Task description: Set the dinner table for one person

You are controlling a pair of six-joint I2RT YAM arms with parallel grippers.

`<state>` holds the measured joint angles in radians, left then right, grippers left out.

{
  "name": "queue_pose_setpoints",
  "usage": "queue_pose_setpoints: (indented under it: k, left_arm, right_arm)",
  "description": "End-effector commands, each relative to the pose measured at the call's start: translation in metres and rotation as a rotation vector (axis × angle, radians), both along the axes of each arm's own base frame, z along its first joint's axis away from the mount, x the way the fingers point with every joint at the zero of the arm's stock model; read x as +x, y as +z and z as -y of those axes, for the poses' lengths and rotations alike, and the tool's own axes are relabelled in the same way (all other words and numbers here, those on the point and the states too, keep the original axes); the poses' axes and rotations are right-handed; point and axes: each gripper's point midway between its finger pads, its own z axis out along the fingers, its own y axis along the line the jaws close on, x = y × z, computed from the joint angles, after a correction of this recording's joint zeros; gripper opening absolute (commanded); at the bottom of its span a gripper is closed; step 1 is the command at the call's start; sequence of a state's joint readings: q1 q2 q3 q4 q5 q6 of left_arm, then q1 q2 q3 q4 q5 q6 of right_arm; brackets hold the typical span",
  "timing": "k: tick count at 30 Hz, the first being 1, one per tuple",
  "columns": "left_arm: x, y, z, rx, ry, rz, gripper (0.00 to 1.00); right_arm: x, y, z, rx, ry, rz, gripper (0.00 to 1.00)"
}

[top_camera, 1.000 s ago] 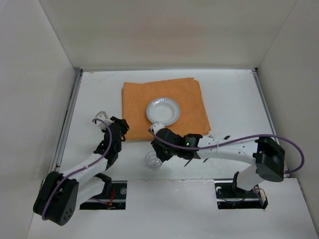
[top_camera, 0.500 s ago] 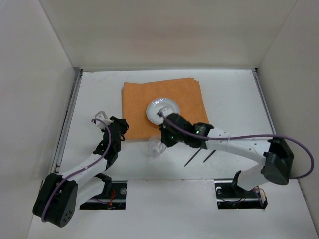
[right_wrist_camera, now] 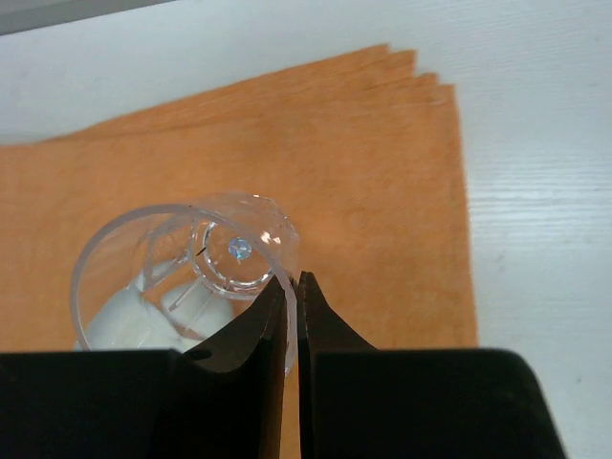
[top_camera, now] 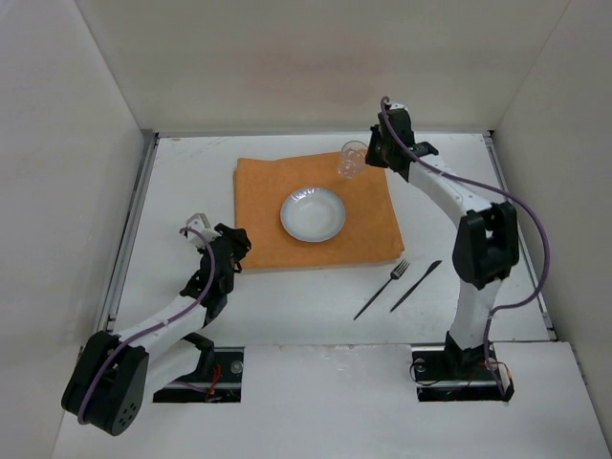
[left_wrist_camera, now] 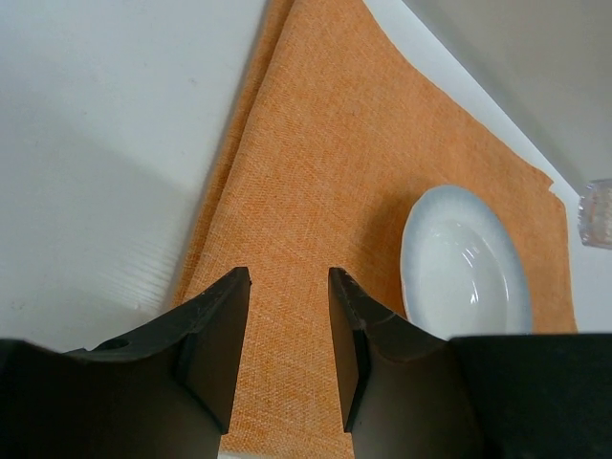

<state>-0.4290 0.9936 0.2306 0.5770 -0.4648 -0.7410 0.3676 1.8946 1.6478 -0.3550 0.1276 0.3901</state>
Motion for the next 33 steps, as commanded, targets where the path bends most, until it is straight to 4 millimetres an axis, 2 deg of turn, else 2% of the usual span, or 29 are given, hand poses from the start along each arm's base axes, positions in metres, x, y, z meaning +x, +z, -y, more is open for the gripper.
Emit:
queue_pose_setpoints:
  k: [1, 4, 9, 17, 22, 25, 27, 29, 33]
  left_arm:
    - [0.005, 0.016, 0.011, -0.017, -0.032, 0.044, 0.36]
    - [0.007, 0.010, 0.016, -0.009, -0.045, 0.019, 0.36]
    - [0.009, 0.006, 0.021, -0.004, -0.059, 0.005, 0.36]
    - [0.009, 0.003, 0.019, -0.005, -0.056, -0.003, 0.36]
    - [0.010, 0.001, 0.019, 0.000, -0.054, -0.008, 0.37]
    - [0.010, 0.000, 0.021, -0.005, -0.061, -0.013, 0.37]
    - [0.011, 0.002, 0.021, 0.004, -0.058, -0.007, 0.37]
    - [0.011, 0.001, 0.020, 0.006, -0.055, -0.009, 0.36]
    - [0.010, 0.012, 0.028, 0.022, -0.085, 0.019, 0.35]
  right_arm:
    - [0.026, 0.012, 0.016, -0.013, -0.052, -0.001, 0.06]
    - [0.042, -0.001, 0.031, -0.033, -0.091, -0.037, 0.06]
    - [0.052, -0.021, 0.047, -0.052, -0.132, -0.087, 0.07]
    - [0.063, -0.046, 0.050, -0.091, -0.151, -0.119, 0.07]
    - [0.066, -0.053, 0.056, -0.134, -0.170, -0.126, 0.08]
    - [0.068, -0.055, 0.058, -0.147, -0.175, -0.130, 0.16]
    - [0.067, -0.053, 0.057, -0.146, -0.174, -0.126, 0.26]
    - [0.067, -0.043, 0.053, -0.133, -0.167, -0.107, 0.33]
    - [0.058, -0.001, 0.044, -0.097, -0.148, -0.027, 0.45]
